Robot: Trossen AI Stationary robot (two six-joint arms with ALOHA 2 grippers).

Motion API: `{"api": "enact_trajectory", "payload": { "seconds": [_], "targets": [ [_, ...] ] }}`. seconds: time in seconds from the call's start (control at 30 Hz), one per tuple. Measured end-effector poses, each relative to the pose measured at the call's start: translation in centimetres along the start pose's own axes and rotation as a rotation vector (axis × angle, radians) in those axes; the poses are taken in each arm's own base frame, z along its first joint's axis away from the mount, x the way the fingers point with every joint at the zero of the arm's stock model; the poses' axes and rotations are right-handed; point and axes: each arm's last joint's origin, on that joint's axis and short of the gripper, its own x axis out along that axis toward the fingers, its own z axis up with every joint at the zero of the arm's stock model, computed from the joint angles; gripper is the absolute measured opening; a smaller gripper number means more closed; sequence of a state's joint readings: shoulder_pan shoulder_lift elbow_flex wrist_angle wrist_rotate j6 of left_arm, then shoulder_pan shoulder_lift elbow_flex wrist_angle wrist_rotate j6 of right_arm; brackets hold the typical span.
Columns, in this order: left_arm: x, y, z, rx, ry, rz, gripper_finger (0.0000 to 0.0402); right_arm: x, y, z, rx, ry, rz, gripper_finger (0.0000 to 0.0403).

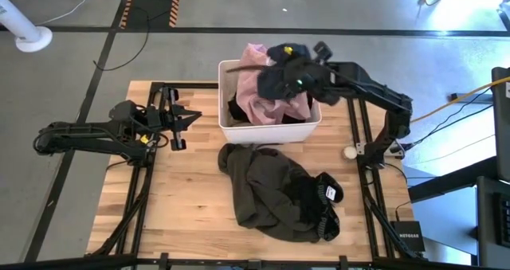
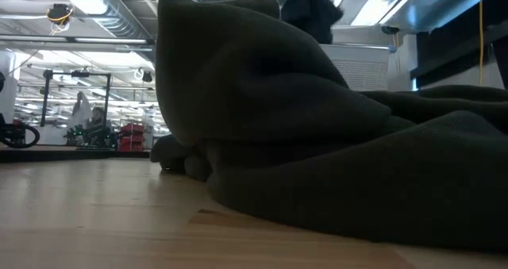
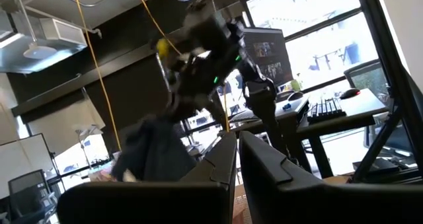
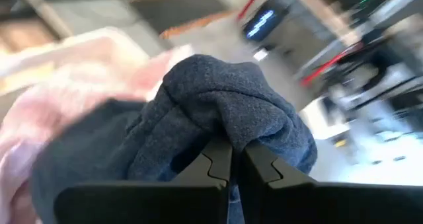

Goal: Sort clothes
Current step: Put the gray garment into the white laundry bin

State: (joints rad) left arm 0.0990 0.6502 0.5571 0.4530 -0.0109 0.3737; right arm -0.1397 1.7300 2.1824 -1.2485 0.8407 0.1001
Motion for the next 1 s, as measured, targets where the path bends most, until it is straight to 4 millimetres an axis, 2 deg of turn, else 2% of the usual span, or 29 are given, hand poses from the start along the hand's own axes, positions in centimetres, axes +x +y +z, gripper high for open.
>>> {"api": "enact_trajectory", "payload": {
  "seconds": [0.13,0.33,0.5,0.6,0.7,0.83,1.0],
  "targets": [
    [0.0,0.0,0.0,0.000,0.002,-0.001,0.0015,4.2,2.2,-1.6,-0.029,0.109,0.120,0.0016],
    [0.0,0.0,0.0,0.000,0.001,-0.001,0.0015,10.5,5.8,-5.7,-0.025,0.212,0.235,0.0016],
    [0.0,0.0,0.0,0.000,0.001,0.000,0.0015,13.8,7.2,-9.2,0.017,0.284,0.277,0.0021],
    [0.0,0.0,0.0,0.006,0.001,0.000,0.0015,14.1,7.3,-9.8,0.016,0.308,0.275,0.0036],
    [0.0,0.0,0.0,0.019,0.001,-0.001,0.0015,13.6,7.0,-9.1,0.025,0.297,0.273,0.0064],
    [0.0,0.0,0.0,0.019,0.001,0.000,0.0015,11.8,6.2,-6.8,0.060,0.254,0.291,0.0115],
    [0.0,0.0,0.0,0.003,0.003,-0.001,0.0015,8.1,5.0,-4.0,0.057,0.202,0.326,0.0178]
  ]
}}
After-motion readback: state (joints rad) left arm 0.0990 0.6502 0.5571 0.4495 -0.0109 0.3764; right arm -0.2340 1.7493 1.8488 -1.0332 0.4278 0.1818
